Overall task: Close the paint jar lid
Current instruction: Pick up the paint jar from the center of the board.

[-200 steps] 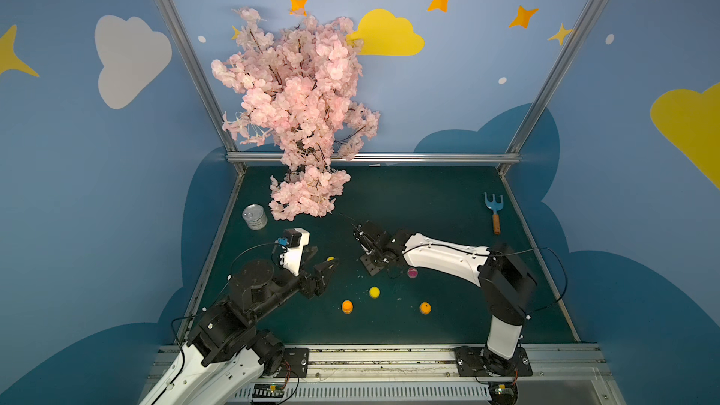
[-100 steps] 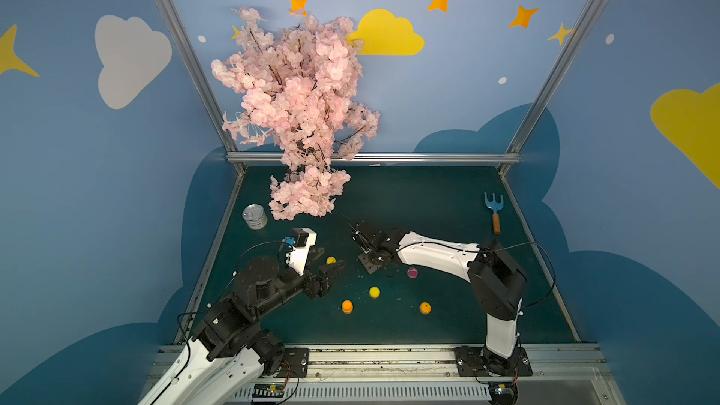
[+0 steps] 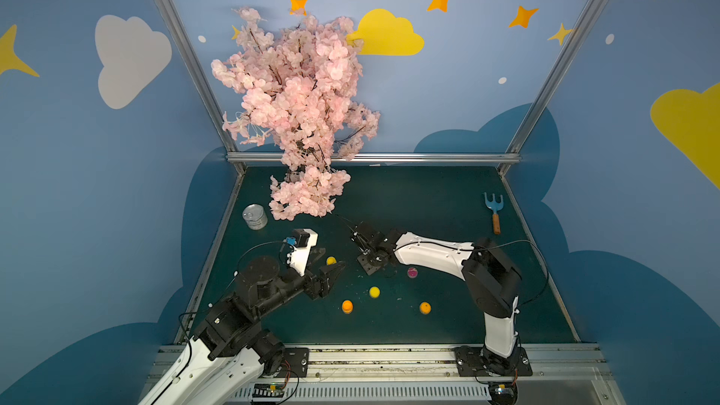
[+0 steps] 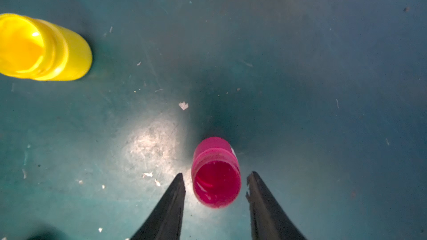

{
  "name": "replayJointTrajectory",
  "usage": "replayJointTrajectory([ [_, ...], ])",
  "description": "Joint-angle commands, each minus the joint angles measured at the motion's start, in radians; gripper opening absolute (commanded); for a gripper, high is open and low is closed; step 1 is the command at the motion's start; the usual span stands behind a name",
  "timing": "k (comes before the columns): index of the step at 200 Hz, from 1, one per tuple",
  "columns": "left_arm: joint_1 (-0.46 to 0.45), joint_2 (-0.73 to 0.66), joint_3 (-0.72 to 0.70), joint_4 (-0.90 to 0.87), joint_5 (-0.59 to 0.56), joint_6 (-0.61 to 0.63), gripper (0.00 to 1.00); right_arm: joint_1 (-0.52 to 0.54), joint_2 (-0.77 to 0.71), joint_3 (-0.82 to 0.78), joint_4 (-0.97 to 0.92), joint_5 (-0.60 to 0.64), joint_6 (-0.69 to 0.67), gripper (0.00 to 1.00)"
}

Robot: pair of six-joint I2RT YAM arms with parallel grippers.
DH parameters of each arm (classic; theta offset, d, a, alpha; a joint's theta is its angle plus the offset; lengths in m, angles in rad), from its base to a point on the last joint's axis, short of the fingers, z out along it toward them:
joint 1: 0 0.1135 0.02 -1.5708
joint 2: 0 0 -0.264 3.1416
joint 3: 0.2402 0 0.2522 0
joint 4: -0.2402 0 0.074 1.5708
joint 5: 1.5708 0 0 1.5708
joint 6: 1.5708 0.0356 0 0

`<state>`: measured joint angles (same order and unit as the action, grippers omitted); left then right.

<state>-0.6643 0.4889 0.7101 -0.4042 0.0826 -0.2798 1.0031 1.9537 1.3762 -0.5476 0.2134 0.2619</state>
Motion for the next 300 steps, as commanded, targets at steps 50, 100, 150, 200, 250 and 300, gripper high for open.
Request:
replayJointTrajectory([
  [50, -0.004, -0.014, -0.008, 0.014, 0.011, 0.011, 0.76, -0.004, 0.025, 0.019, 0.017, -0.033, 0.000, 0.36],
  [100, -0.004, -0.015, -0.014, 0.019, 0.009, 0.010, 0.76, -0.013, 0.014, 0.009, 0.018, -0.038, 0.000, 0.30],
  [150, -0.004, 0.005, -0.040, 0.082, 0.012, 0.050, 0.76, -0.077, -0.126, -0.085, 0.019, -0.088, -0.006, 0.29],
  [200, -0.002, 0.172, -0.099, 0.380, 0.084, 0.131, 0.76, -0.145, -0.295, -0.106, -0.138, -0.147, -0.070, 0.30],
  [250, -0.032, 0.356, -0.156, 0.725, 0.220, 0.334, 0.59, -0.188, -0.407, -0.034, -0.313, -0.204, -0.133, 0.30],
  [300, -0.120, 0.485, -0.188, 0.837, 0.200, 0.639, 0.54, -0.195, -0.480, 0.038, -0.402, -0.274, -0.160, 0.30],
])
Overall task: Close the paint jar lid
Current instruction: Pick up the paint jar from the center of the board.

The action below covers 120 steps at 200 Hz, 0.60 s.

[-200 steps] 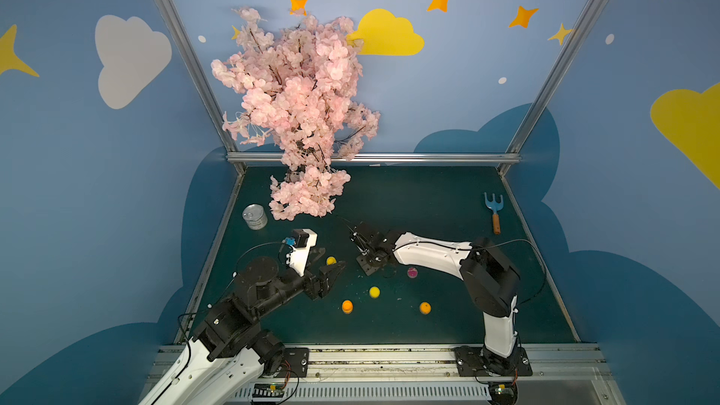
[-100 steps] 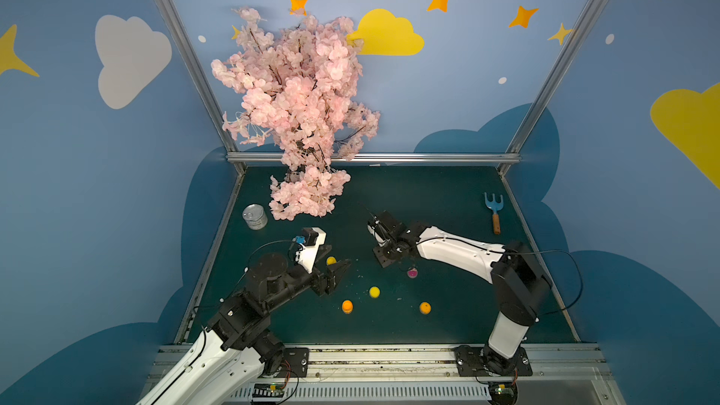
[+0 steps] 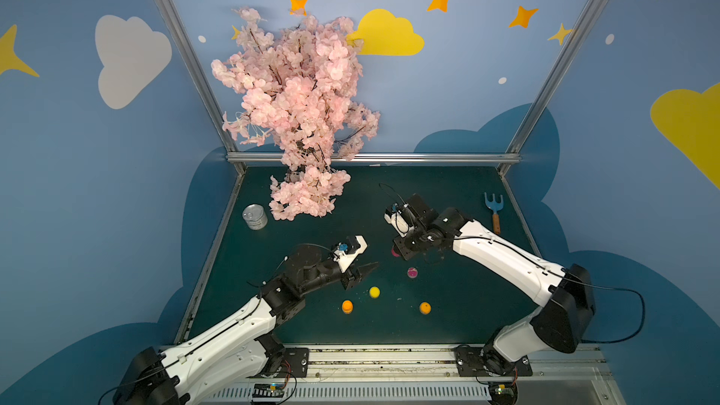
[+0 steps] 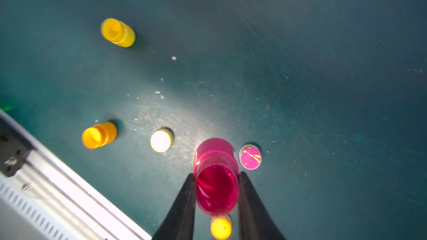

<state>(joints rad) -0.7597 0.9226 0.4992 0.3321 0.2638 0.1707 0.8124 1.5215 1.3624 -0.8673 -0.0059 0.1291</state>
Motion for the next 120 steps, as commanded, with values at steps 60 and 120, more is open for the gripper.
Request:
replayJointTrajectory([
  [60, -0.050, 0.236, -0.019, 0.383, -0.106, 0.251, 0.40, -0.004, -0.165, 0.005, 0.038, -0.151, -0.033, 0.30],
  [120, -0.050, 0.326, 0.008, 0.472, -0.153, 0.167, 0.37, -0.002, -0.198, 0.009, 0.076, -0.204, -0.011, 0.32],
])
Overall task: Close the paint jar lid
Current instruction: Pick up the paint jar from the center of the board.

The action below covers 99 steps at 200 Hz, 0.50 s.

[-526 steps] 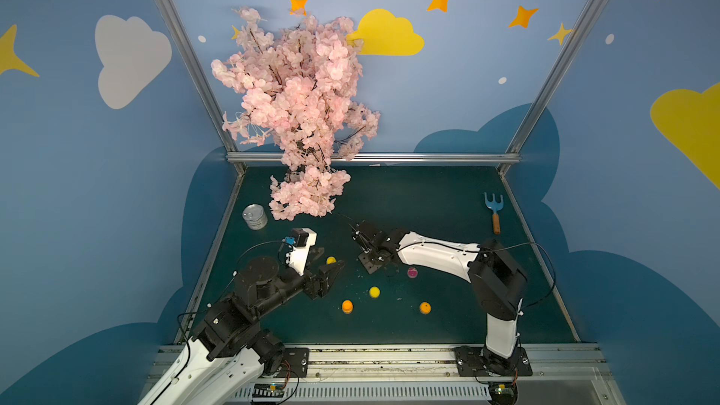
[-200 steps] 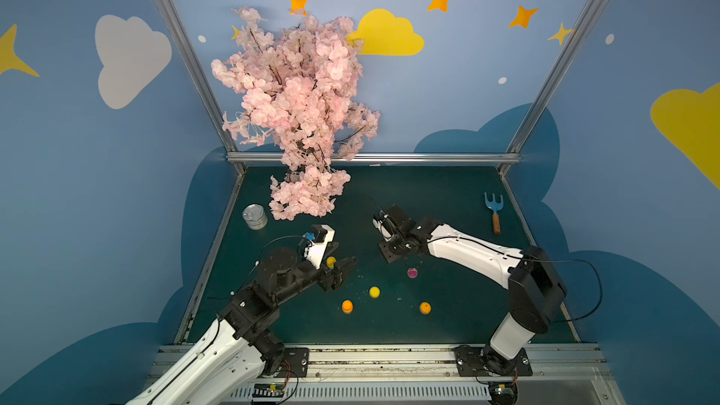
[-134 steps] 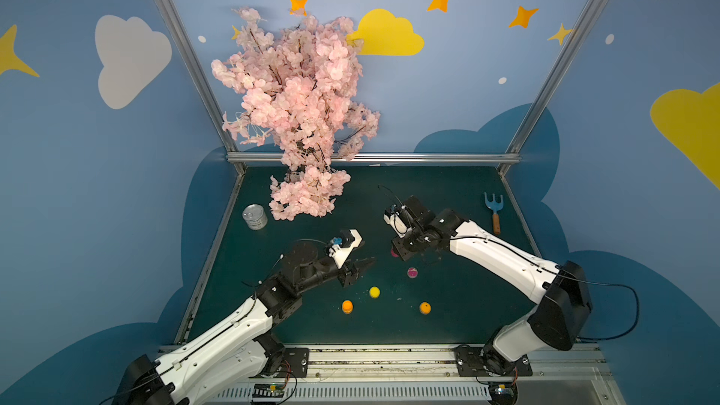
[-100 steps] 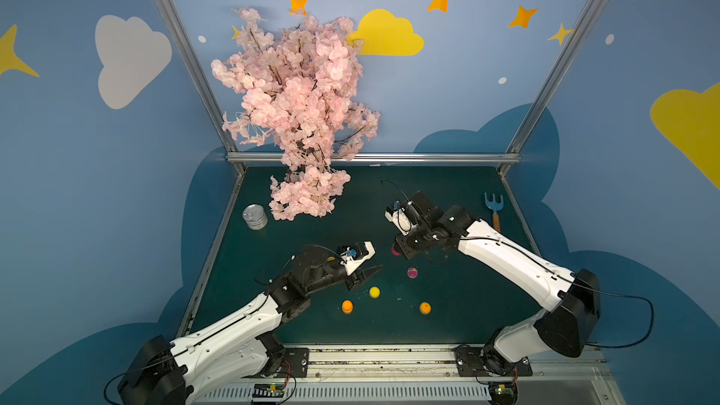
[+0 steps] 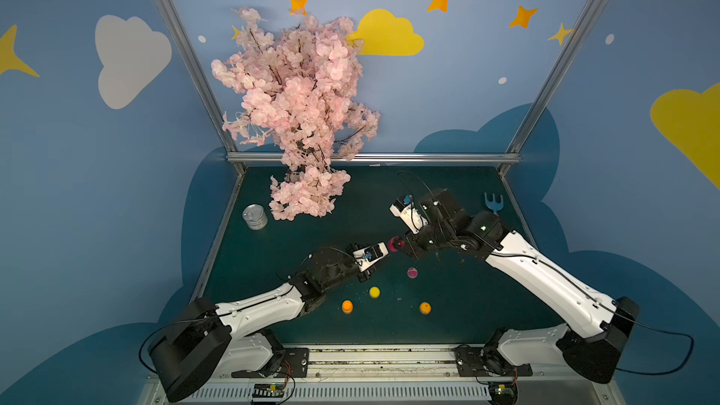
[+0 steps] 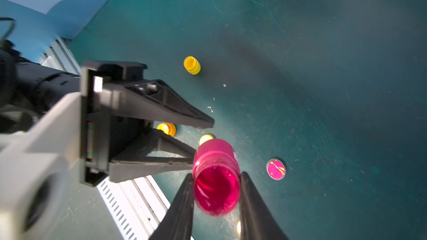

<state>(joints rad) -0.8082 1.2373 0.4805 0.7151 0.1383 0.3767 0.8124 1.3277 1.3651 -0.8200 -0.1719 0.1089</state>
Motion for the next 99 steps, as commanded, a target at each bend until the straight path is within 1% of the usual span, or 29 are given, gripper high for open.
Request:
replayJointTrajectory([
  [1, -0.001, 0.014, 0.026, 0.090, -0.028, -0.040, 0.37, -0.002, -0.004, 0.007, 0.028, -0.038, 0.010, 0.32],
  [33, -0.002, 0.019, 0.030, 0.104, -0.008, -0.078, 0.43, -0.002, 0.002, 0.005, 0.040, -0.040, 0.012, 0.32],
  [67, -0.002, 0.013, 0.026, 0.116, -0.011, -0.089, 0.45, -0.002, 0.005, 0.005, 0.053, -0.046, 0.019, 0.32],
  [99, -0.001, 0.019, 0.030, 0.127, 0.009, -0.112, 0.45, -0.002, 0.011, 0.008, 0.063, -0.048, 0.020, 0.32],
])
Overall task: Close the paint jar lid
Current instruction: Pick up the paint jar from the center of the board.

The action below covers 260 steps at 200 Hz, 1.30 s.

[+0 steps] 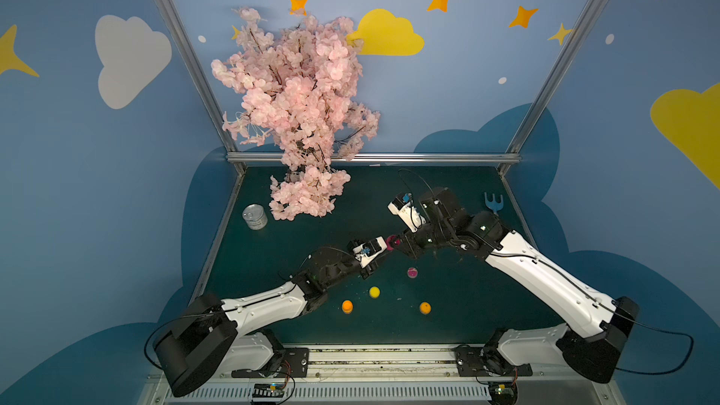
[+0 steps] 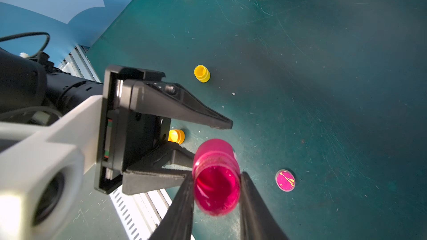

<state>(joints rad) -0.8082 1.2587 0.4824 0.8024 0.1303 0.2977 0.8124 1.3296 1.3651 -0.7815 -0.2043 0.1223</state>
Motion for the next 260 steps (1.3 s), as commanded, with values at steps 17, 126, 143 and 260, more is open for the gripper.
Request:
replayJointTrajectory([
  [17, -0.002, -0.004, 0.031, 0.046, 0.023, -0.039, 0.46, -0.001, 0.011, 0.007, 0.029, -0.014, 0.008, 0.32],
  [126, 0.000, 0.001, 0.052, 0.011, -0.001, -0.024, 0.38, -0.002, 0.008, 0.011, 0.035, -0.012, 0.012, 0.32],
  [143, -0.002, -0.007, 0.049, 0.003, -0.004, -0.019, 0.38, 0.000, 0.006, 0.013, 0.034, -0.008, 0.013, 0.32],
  [260, 0.011, -0.056, 0.027, -0.032, -0.052, -0.008, 0.38, -0.001, -0.020, 0.007, 0.045, 0.001, 0.014, 0.32],
])
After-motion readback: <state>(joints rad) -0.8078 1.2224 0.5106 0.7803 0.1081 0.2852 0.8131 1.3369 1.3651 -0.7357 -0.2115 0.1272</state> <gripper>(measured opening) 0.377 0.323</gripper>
